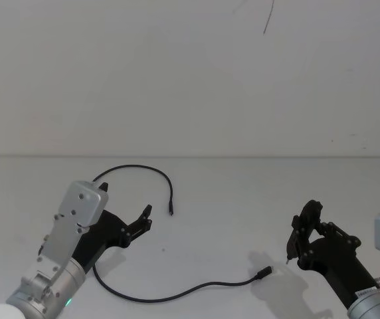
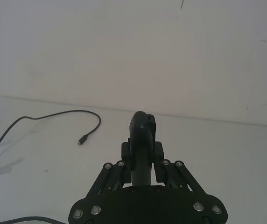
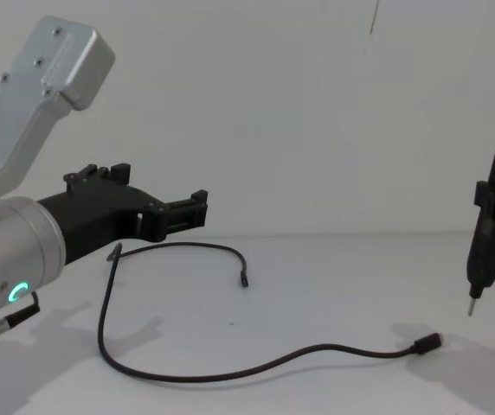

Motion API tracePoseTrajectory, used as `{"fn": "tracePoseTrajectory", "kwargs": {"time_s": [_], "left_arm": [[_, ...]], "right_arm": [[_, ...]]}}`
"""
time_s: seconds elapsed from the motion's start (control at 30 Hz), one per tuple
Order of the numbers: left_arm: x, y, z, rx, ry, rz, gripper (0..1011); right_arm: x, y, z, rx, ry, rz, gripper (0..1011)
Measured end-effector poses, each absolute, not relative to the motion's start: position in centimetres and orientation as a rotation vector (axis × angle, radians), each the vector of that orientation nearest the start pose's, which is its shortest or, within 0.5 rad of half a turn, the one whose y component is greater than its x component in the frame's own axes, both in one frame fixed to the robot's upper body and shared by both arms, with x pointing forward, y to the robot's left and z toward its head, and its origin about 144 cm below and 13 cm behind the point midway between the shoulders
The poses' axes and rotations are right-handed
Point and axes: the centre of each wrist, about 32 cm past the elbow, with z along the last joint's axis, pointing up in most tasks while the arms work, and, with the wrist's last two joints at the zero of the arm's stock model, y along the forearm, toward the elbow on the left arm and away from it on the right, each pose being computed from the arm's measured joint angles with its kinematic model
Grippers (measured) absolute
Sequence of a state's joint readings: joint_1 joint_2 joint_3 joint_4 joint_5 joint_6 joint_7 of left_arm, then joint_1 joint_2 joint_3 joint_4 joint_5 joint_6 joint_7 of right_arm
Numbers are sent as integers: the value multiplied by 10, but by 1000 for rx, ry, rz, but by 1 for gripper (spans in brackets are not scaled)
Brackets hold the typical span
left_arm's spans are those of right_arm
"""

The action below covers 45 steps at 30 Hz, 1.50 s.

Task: Pick up the data cable with the one hand.

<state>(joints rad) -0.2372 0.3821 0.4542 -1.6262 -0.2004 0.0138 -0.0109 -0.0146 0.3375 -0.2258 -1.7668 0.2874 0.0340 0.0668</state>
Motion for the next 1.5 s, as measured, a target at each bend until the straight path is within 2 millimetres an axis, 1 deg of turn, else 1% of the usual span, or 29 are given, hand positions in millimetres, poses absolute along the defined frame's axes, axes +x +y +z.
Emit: {"fn": "tracePoseTrajectory", "kwargs": {"time_s": [1.5], "left_arm": [[492, 198, 1204, 61, -268, 1124, 1001]], "right_arm": [[443, -237, 1189, 26, -75, -1229, 263]]}}
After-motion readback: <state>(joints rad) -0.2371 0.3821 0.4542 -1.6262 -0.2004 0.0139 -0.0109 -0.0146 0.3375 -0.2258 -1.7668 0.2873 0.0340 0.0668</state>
